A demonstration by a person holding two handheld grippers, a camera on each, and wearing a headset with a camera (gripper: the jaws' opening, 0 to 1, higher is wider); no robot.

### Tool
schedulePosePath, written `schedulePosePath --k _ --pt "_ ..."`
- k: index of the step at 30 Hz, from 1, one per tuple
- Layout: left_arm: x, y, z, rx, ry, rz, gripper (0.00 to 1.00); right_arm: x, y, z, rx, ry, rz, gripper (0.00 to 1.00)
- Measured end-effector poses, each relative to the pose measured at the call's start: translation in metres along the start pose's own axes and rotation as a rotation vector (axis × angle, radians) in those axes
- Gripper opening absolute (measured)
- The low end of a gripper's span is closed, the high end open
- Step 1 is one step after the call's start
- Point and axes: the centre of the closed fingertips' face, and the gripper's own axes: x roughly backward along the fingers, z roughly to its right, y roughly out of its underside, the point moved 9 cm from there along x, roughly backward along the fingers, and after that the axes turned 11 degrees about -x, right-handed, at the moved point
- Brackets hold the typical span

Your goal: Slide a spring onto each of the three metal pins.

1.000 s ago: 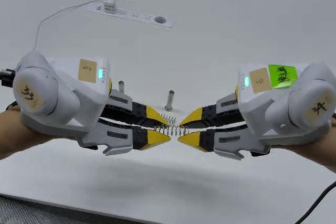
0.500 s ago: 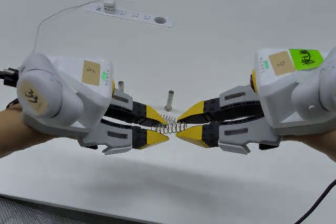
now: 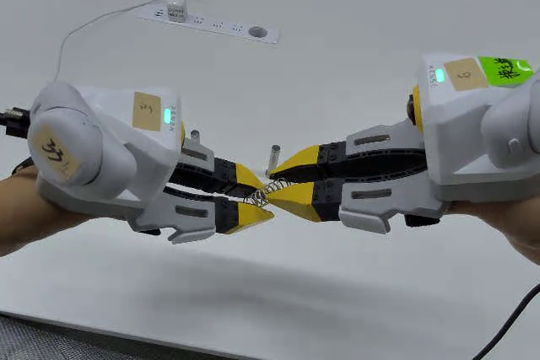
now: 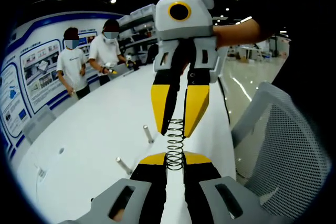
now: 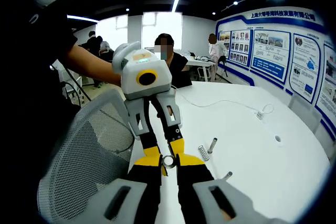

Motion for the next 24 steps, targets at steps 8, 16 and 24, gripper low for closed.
schedulePosePath --k 8,16,24 --pt "-0.0021 0.0001 0.0013 0.004 0.002 0.0 0.1 -0.0038 -0.0016 -0.0008 -0.027 -0.008 0.015 0.11" --pt "-0.0025 -0.0052 -0.0007 0.023 -0.013 0.031 0.1 -0.0056 -0.0097 -0.0017 -0.061 -0.006 0.063 0.11" --pt "-0.0019 -0.0036 -0.0006 0.037 -0.018 0.027 0.11 -0.0072 -0.0096 -0.0023 -0.045 0.02 0.049 0.1"
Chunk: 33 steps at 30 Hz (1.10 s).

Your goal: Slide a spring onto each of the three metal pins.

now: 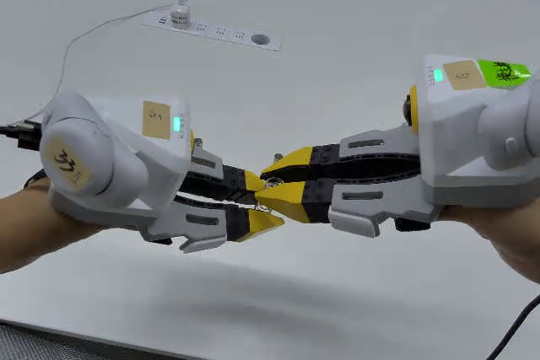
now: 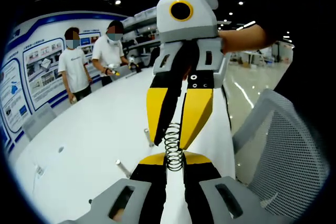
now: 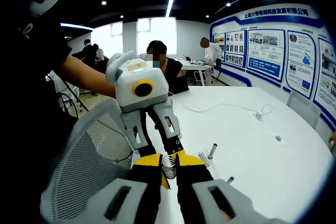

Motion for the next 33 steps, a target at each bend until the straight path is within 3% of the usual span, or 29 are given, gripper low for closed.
schedulePosePath --k 8,12,17,22,25,28,33 --pt "0.004 -0.002 -0.007 0.01 -0.061 0.018 0.12 0.001 -0.006 0.002 0.004 0.057 0.041 0.1" --pt "0.006 0.002 -0.01 0.026 -0.075 -0.006 0.18 0.007 -0.014 0.007 0.0 0.081 0.074 0.1" --pt "0.011 0.006 -0.015 0.041 -0.127 -0.008 0.34 0.02 -0.016 0.024 0.011 0.148 0.084 0.1" --pt "0.019 0.009 -0.022 0.079 -0.168 -0.005 0.44 0.044 -0.012 0.055 -0.071 0.282 0.119 0.1" --pt "0.021 0.007 -0.027 0.112 -0.205 0.033 0.51 0.056 -0.007 0.071 -0.127 0.351 0.138 0.1" --pt "0.023 0.007 -0.031 0.125 -0.216 0.04 0.53 0.063 0.001 0.082 -0.146 0.39 0.128 0.1" --pt "0.026 0.013 -0.035 0.129 -0.227 0.014 0.58 0.068 0.016 0.091 -0.18 0.431 0.107 0.1"
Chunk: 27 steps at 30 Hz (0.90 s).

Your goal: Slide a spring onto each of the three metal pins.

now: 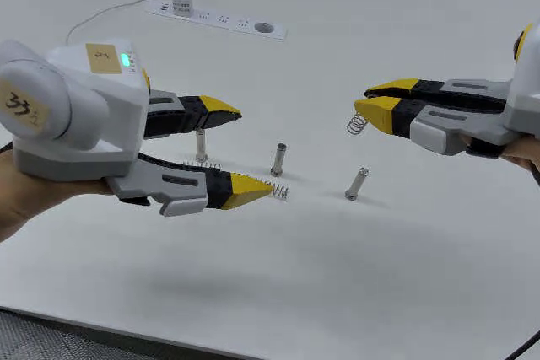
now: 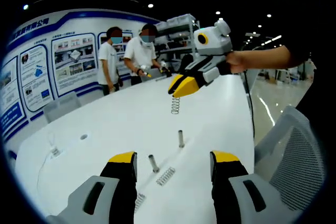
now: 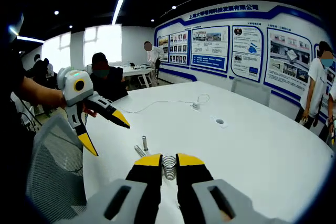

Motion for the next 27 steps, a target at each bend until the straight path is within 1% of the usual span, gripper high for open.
schedulePosePath --k 1,6,11,15,17,18,19,21,24,27 --pt "0.001 0.003 -0.001 0.002 -0.004 -0.013 0.61 0.0 0.004 0.003 -0.007 0.009 -0.01 0.1" --pt "0.007 0.009 -0.004 0.013 -0.027 -0.031 0.67 -0.001 0.018 0.01 -0.034 0.035 -0.033 0.1" --pt "0.013 0.013 -0.007 0.026 -0.035 -0.044 0.72 -0.003 0.027 0.014 -0.042 0.06 -0.054 0.1" --pt "0.016 0.013 -0.009 0.034 -0.042 -0.043 0.78 -0.006 0.033 0.016 -0.023 0.078 -0.082 0.1" --pt "0.017 0.014 -0.009 0.039 -0.039 -0.046 0.81 -0.007 0.036 0.018 -0.031 0.081 -0.088 0.1" --pt "0.018 0.014 -0.009 0.042 -0.035 -0.04 0.82 -0.007 0.038 0.018 -0.034 0.082 -0.09 0.1" --pt "0.019 0.013 -0.008 0.05 -0.031 -0.025 0.84 -0.008 0.039 0.019 -0.04 0.087 -0.095 0.1" --pt "0.02 0.012 -0.008 0.057 -0.032 -0.018 0.86 -0.008 0.042 0.02 -0.05 0.092 -0.099 0.1" --pt "0.021 0.014 -0.007 0.051 -0.03 -0.033 0.88 -0.009 0.045 0.02 -0.063 0.09 -0.102 0.1" --pt "0.024 0.016 -0.007 0.06 -0.031 -0.035 0.9 -0.011 0.049 0.021 -0.071 0.091 -0.109 0.1"
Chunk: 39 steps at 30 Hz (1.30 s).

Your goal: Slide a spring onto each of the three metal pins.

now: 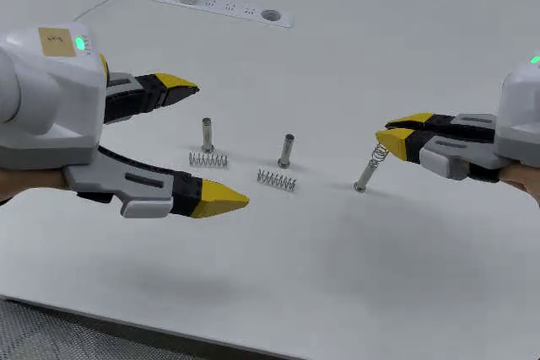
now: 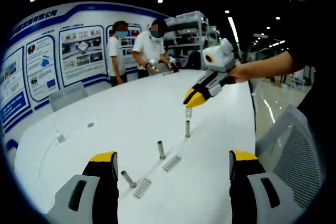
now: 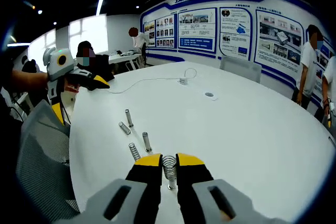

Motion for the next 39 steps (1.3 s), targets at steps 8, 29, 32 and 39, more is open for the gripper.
schedulePosePath --k 8,29,32,39 --pt "0.007 0.007 -0.002 0.012 -0.01 -0.034 0.93 -0.006 0.005 0.003 -0.012 0.009 -0.021 0.1" --pt "0.013 0.007 -0.007 0.041 -0.024 -0.043 1.0 -0.029 0.033 0.011 -0.004 0.028 -0.08 0.11" --pt "0.014 0.008 -0.007 0.047 -0.024 -0.043 1.0 -0.032 0.037 0.012 -0.002 0.03 -0.089 0.11" --pt "0.018 0.009 -0.007 0.048 -0.026 -0.045 1.0 -0.038 0.044 0.015 -0.01 0.033 -0.107 0.11"
